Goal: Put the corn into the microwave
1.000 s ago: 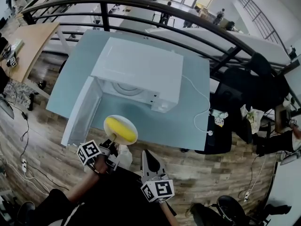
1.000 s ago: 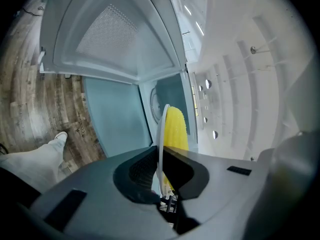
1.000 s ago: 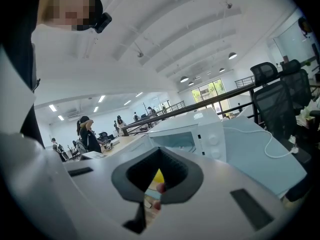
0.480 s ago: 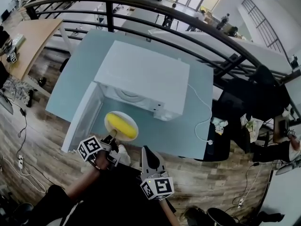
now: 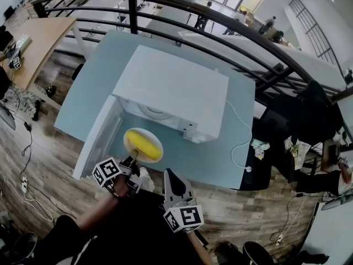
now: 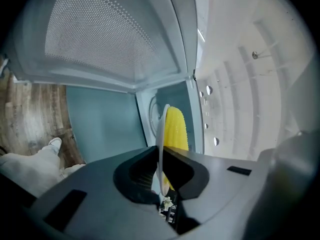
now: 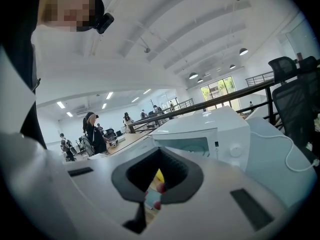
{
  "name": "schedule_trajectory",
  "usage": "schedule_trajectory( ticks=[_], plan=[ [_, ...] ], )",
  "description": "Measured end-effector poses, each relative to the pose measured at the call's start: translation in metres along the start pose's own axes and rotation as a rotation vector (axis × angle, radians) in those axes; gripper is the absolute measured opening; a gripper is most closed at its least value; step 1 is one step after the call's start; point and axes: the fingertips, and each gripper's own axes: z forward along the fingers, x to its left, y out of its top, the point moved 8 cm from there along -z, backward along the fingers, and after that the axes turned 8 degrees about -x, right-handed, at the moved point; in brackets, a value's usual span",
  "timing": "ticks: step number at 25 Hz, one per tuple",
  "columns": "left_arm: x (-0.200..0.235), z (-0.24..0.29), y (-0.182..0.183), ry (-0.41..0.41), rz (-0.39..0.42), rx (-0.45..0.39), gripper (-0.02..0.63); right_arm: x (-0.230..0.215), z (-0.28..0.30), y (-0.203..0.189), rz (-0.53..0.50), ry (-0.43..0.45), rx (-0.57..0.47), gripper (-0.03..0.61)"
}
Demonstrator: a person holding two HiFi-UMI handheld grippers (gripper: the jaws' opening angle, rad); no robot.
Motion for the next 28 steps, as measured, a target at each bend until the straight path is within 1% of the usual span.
schedule_trajectory(
  ticks=[7,16,28],
  plan=[
    [0.004,0.011,0.004,0.014,-0.019,-0.054,0.021,-0.013,0.019,0.003,-0.012,0.049,0.027,0.008],
    [-0.004,0.032,0.002,0.012,-0.047,-0.118,0.021,-0.034,0.046,0.018,-0.031,0.127,0.071,0.008],
    [0.001,0.078,-0.007,0.029,-0.096,-0.199,0.021,-0.064,0.068,0.028,-0.087,0.213,0.149,0.008]
  ],
)
